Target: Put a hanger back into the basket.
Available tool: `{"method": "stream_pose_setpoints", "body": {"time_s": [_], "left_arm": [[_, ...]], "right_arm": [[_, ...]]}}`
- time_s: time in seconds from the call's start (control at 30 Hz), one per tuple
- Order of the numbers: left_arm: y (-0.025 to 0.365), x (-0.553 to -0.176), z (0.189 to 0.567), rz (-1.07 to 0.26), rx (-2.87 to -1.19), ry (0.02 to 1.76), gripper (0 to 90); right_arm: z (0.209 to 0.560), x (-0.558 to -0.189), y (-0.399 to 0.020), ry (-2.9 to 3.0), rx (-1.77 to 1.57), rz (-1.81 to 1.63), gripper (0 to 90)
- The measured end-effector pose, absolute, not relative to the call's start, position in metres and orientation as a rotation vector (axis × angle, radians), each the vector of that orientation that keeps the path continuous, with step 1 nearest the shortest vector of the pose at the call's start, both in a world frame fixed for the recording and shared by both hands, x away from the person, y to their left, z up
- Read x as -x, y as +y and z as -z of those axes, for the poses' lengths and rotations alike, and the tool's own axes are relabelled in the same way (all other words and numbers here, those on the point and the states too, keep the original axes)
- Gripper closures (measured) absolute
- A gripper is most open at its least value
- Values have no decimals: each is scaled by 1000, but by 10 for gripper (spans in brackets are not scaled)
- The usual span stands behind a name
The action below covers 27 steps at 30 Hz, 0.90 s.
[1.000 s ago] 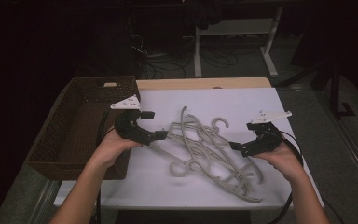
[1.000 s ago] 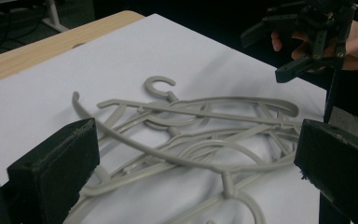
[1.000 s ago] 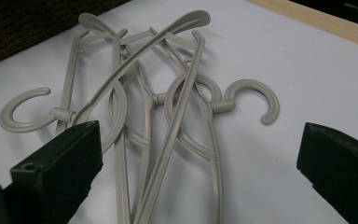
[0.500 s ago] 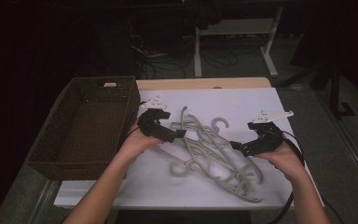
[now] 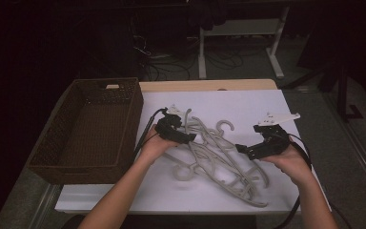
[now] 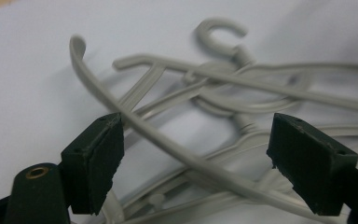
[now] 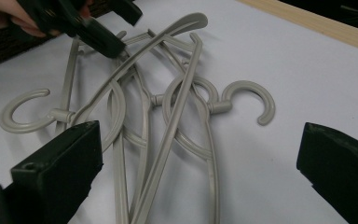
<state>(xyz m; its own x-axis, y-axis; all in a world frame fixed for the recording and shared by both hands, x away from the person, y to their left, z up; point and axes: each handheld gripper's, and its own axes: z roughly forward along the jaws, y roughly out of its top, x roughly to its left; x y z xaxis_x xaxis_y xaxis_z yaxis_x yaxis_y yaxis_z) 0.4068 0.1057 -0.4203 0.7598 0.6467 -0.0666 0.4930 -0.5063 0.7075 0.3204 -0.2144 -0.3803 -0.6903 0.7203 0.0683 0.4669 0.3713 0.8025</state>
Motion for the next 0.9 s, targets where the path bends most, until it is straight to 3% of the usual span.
{"method": "stream_pose_setpoints", "body": {"time_s": [0.27, 0.7, 0.9], "left_arm": [[97, -413, 436, -266, -2264, 922, 378], [92, -422, 441, -166, -2231, 1033, 474], [89, -422, 440, -185, -2237, 1015, 647]], "right_arm": [[380, -320, -213, 2344, -1042, -1224, 0], [380, -321, -213, 2348, -1039, -1222, 0], [380, -321, -214, 2343, -1044, -1225, 2]]}}
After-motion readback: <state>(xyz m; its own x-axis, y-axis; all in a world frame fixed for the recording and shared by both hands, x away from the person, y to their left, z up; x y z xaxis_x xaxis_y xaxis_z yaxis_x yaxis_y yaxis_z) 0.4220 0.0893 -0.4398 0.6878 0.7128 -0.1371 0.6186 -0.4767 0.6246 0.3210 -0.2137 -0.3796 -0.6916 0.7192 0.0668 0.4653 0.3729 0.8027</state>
